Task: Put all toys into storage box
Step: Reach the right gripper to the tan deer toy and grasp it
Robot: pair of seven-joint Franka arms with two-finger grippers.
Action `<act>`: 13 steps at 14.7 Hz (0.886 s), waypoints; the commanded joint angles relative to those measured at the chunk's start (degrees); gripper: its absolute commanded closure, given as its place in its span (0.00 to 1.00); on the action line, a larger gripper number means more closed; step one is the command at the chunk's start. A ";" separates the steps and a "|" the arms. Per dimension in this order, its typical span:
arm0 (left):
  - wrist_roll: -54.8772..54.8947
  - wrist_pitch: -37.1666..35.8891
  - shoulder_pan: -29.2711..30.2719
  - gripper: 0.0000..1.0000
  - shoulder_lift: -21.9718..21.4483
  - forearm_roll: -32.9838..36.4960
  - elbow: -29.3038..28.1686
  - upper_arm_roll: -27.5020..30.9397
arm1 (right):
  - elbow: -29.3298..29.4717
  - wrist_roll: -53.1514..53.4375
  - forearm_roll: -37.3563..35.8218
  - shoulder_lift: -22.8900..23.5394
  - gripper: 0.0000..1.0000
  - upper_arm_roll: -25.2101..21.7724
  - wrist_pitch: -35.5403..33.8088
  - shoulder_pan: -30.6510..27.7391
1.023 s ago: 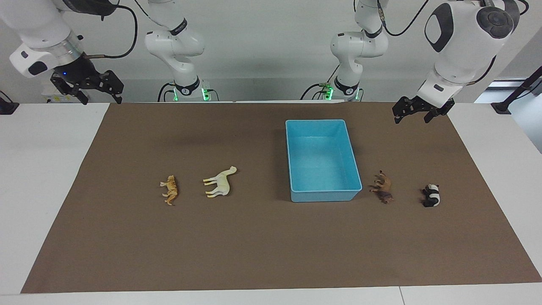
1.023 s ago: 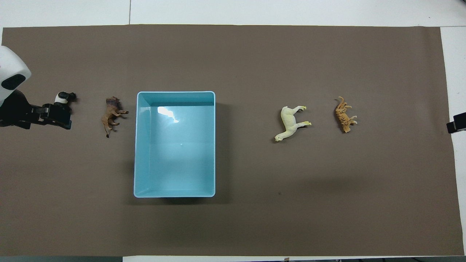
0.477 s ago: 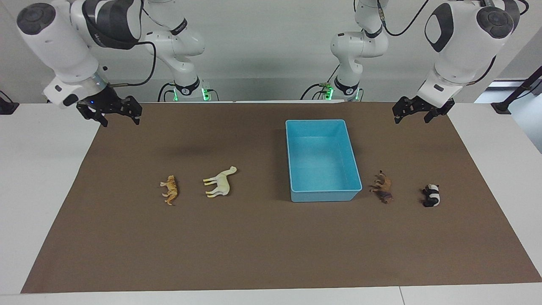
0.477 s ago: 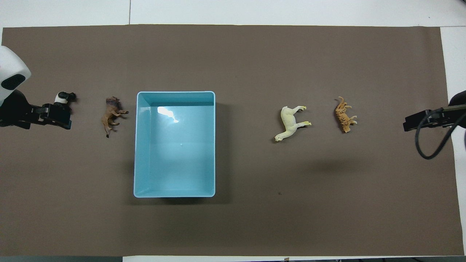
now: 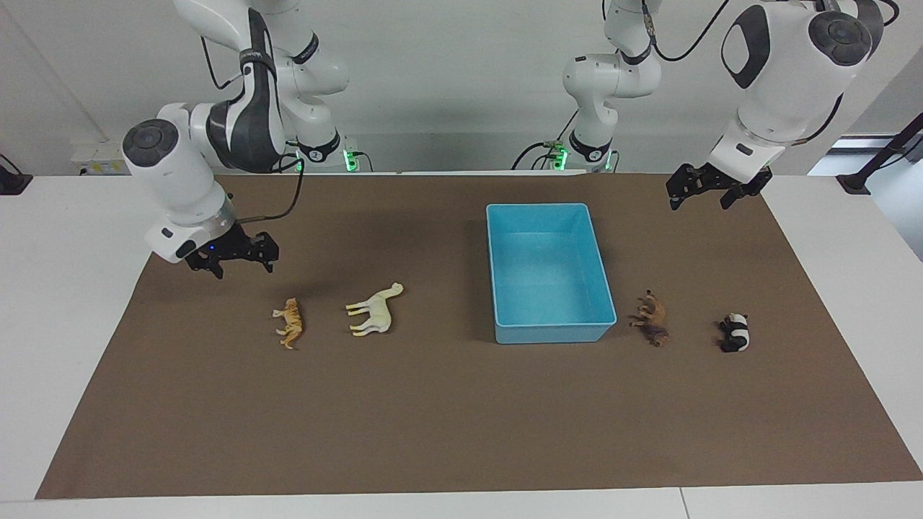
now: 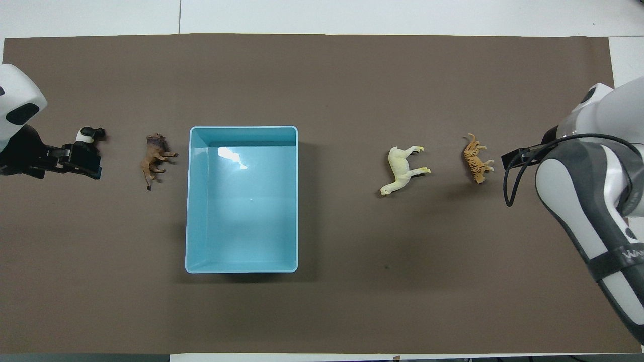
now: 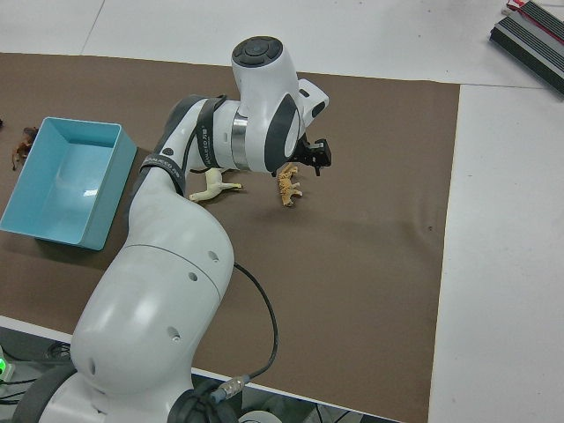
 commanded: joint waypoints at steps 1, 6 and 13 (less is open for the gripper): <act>-1.33 5.28 0.48 0.00 -1.25 0.13 -2.42 -0.13 | -2.06 -5.88 0.91 1.02 0.00 -0.06 5.03 0.56; -4.50 17.25 1.27 0.00 3.65 -0.31 -4.90 0.04 | -2.15 -6.34 0.91 6.64 0.00 -0.06 11.10 3.54; -5.46 38.53 1.45 0.00 20.43 -3.30 -2.53 0.04 | -5.67 -6.86 0.91 8.85 0.00 -0.06 17.44 4.95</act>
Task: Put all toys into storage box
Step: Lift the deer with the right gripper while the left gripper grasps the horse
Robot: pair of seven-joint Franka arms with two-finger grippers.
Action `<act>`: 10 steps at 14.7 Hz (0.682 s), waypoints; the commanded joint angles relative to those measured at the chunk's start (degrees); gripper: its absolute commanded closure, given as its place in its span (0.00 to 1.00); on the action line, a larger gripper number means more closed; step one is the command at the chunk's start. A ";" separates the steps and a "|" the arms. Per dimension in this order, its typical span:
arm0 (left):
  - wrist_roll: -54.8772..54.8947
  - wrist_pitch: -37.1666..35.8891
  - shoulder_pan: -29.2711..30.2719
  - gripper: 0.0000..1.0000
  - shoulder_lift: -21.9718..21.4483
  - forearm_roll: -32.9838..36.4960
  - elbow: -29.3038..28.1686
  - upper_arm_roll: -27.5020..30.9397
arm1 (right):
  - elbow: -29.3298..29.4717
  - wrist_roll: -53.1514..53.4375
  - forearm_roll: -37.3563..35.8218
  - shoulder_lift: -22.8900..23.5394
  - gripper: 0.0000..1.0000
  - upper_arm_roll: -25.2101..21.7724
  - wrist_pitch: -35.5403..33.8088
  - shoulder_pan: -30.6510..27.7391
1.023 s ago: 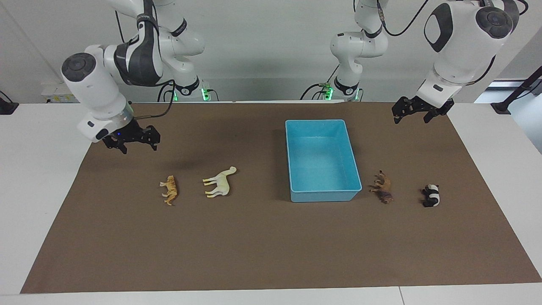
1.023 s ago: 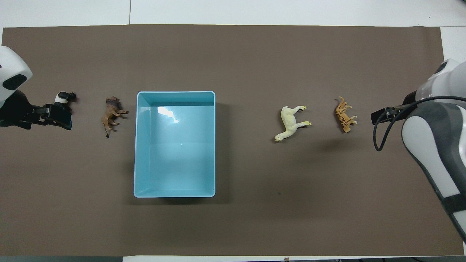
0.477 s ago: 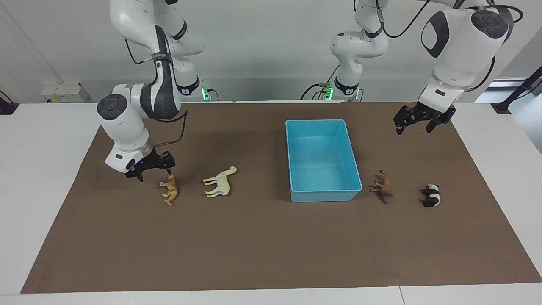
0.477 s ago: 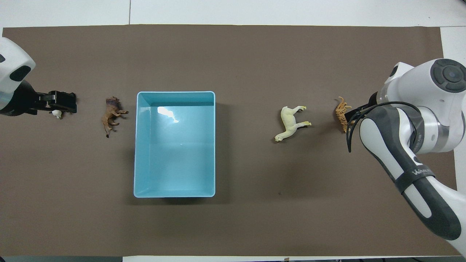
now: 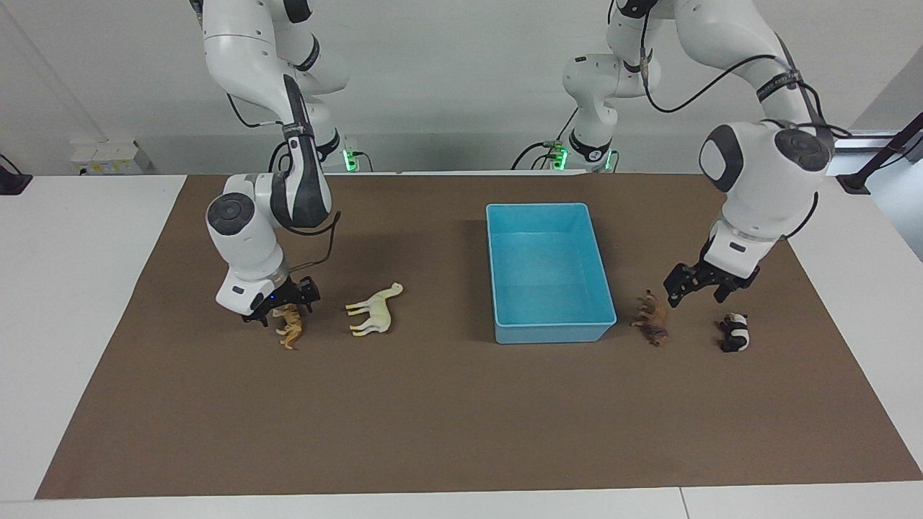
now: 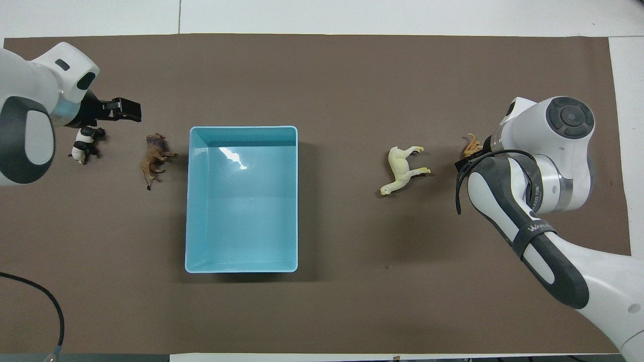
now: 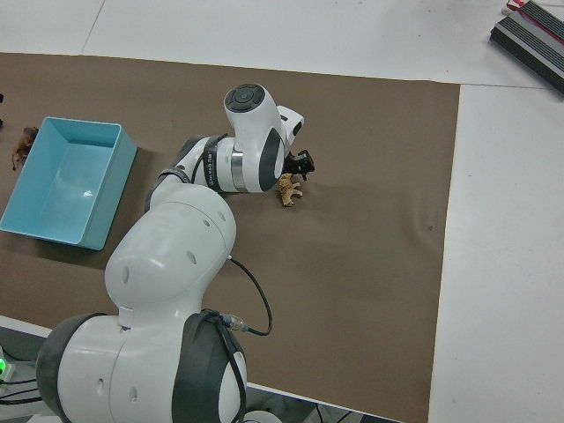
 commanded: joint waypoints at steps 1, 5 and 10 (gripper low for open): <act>-1.85 2.97 -0.01 0.00 7.14 -0.63 4.83 -0.22 | -2.01 -2.14 0.91 -0.69 0.00 -0.10 1.44 0.14; -3.52 9.04 0.34 0.00 8.83 -0.36 1.27 -0.14 | -3.60 -3.28 0.91 -0.77 0.04 -0.10 3.89 -0.29; -6.24 9.91 0.25 0.00 6.46 -0.36 -6.02 -0.13 | -4.04 -1.80 1.00 -0.77 0.98 -0.10 4.17 -0.56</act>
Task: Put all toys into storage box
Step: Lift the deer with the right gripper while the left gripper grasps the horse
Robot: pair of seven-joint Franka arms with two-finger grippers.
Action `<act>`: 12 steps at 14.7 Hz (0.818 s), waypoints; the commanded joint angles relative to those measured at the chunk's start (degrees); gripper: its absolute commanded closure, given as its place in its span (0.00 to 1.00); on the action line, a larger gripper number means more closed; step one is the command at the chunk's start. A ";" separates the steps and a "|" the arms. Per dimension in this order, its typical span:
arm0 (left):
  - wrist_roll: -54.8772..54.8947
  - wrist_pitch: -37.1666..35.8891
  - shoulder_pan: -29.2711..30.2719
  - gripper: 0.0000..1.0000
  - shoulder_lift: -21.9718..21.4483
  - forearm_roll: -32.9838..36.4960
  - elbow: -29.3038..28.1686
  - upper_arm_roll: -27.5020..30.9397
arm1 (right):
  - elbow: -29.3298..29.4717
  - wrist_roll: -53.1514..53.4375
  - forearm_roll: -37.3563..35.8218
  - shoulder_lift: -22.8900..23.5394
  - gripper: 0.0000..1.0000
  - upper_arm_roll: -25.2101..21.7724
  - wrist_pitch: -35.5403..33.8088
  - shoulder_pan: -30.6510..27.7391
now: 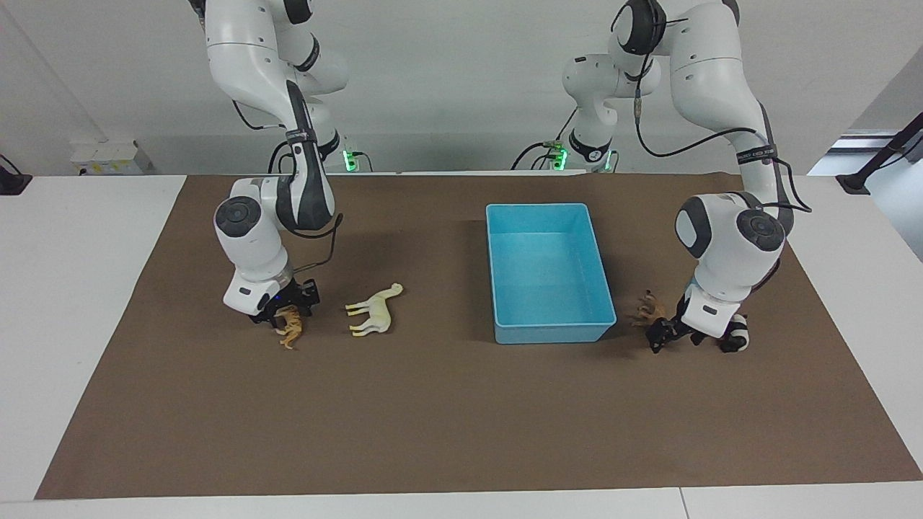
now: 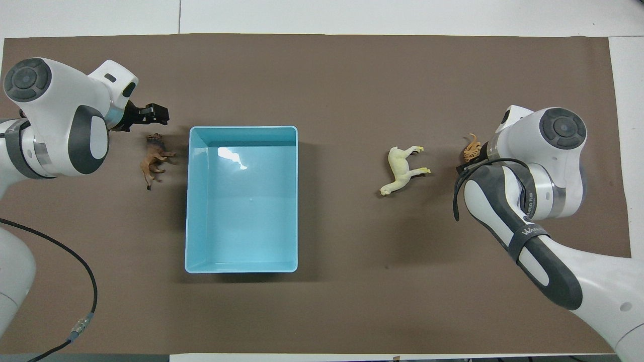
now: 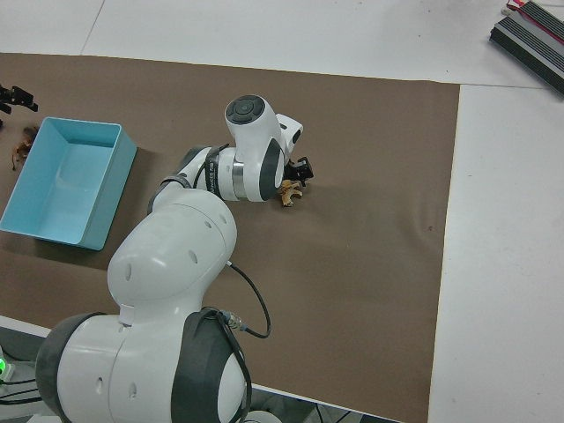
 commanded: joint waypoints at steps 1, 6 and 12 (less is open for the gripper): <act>-1.80 4.13 0.29 0.00 -3.11 -0.30 -6.71 -0.09 | -1.49 0.80 1.00 -0.87 1.00 0.11 1.12 -0.56; -1.89 4.94 0.20 0.23 -3.64 -0.30 -8.75 -0.09 | -0.79 2.66 0.91 -0.87 1.00 0.11 -0.47 0.14; -2.16 1.43 0.11 0.84 -4.08 -0.30 -8.49 -0.09 | 6.23 4.06 1.00 -1.57 1.00 0.02 -7.66 0.14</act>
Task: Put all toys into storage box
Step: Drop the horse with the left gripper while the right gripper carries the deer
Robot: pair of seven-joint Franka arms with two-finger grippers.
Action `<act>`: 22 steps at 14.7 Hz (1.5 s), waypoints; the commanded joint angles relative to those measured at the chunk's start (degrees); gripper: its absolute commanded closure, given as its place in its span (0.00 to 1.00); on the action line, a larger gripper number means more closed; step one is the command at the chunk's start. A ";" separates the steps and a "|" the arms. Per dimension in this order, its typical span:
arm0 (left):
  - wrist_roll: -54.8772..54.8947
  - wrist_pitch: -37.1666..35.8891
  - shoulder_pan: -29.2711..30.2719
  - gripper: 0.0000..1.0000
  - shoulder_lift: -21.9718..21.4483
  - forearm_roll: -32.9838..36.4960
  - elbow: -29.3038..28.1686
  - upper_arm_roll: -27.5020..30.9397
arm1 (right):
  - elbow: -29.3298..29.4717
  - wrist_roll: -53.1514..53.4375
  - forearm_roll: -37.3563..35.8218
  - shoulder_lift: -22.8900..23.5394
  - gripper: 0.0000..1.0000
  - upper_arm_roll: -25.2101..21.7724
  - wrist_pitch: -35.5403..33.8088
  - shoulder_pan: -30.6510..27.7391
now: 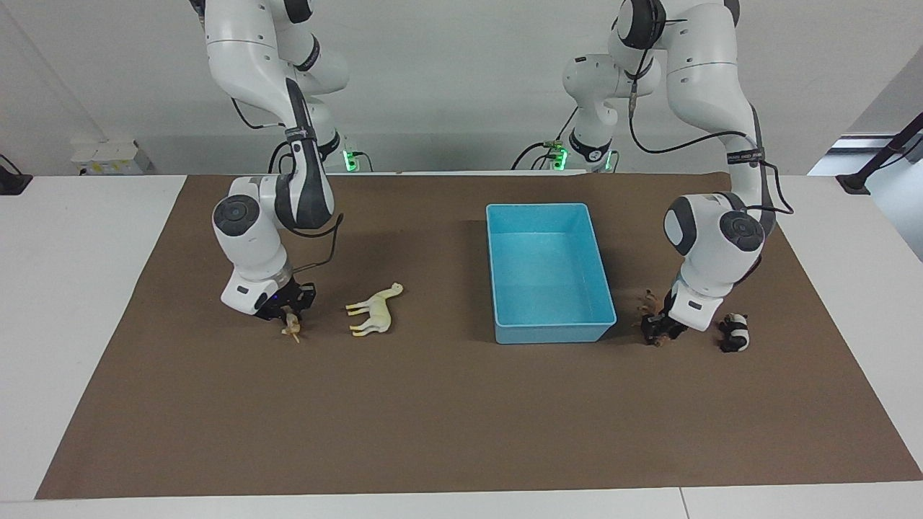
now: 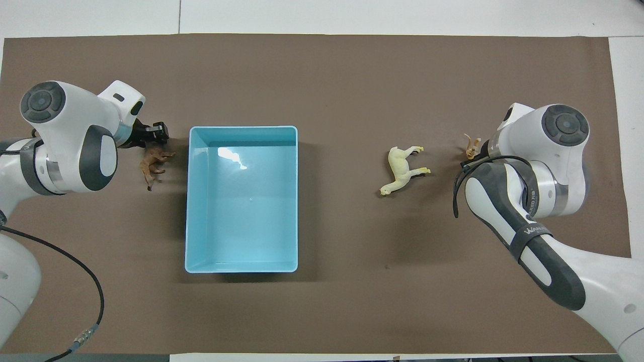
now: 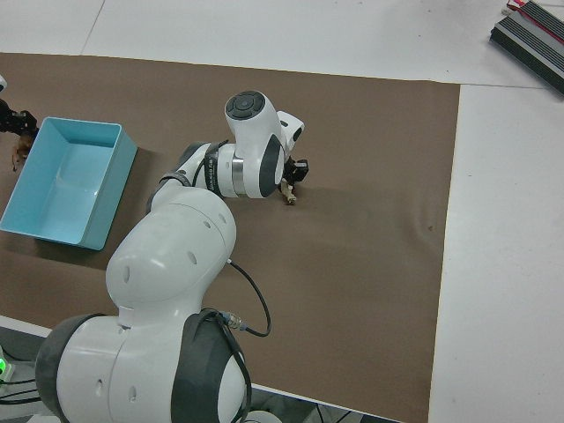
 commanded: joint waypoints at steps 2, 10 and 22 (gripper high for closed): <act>-1.24 -3.39 -0.06 1.00 -1.95 -0.30 -0.06 -0.03 | 6.23 1.88 0.71 -3.08 1.00 -0.10 -7.01 -0.01; -14.41 -29.50 -1.02 1.00 -1.05 -5.73 22.72 -1.00 | 20.82 2.67 0.45 -9.76 1.00 -0.45 -29.07 -1.06; -34.47 -19.48 -18.43 0.38 -16.10 -5.75 -7.08 -1.61 | 20.83 2.85 0.01 -16.45 1.00 -0.62 -34.89 -1.32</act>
